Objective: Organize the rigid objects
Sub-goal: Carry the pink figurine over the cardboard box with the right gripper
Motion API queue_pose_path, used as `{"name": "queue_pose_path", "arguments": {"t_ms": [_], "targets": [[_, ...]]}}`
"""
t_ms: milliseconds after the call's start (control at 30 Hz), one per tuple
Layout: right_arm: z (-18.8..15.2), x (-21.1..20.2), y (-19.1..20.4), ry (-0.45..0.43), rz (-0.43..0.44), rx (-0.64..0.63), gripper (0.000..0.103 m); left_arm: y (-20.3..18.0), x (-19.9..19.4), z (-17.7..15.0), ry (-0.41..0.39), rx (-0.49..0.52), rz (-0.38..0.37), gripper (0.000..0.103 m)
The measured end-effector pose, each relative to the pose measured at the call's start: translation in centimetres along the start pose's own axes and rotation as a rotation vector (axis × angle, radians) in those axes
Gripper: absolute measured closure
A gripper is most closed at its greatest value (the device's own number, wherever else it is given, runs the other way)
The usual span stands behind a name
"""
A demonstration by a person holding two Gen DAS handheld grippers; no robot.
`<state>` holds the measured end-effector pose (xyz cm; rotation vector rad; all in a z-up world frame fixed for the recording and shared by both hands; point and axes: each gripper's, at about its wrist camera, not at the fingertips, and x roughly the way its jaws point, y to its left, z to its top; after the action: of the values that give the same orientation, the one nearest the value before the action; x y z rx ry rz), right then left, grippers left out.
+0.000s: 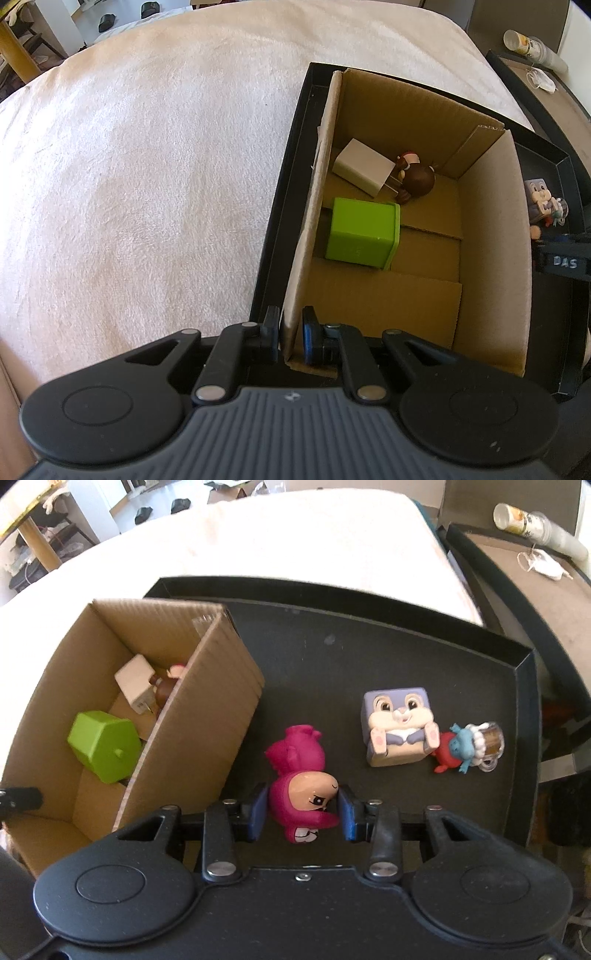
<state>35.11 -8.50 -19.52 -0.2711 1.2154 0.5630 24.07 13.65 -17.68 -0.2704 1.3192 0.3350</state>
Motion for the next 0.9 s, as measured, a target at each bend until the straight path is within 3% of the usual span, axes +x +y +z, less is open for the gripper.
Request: {"name": "queue_pose_path", "arguments": {"t_ms": [367, 900], "targets": [[1.1, -3.7, 0.3, -0.05, 0.028, 0.032, 0.064, 0.1, -0.3, -0.2, -0.012, -0.001, -0.002, 0.091], [2.1, -6.9, 3.2, -0.112, 0.022, -0.038, 0.064, 0.4, -0.7, -0.4, -0.025, -0.01, -0.018, 0.091]]}}
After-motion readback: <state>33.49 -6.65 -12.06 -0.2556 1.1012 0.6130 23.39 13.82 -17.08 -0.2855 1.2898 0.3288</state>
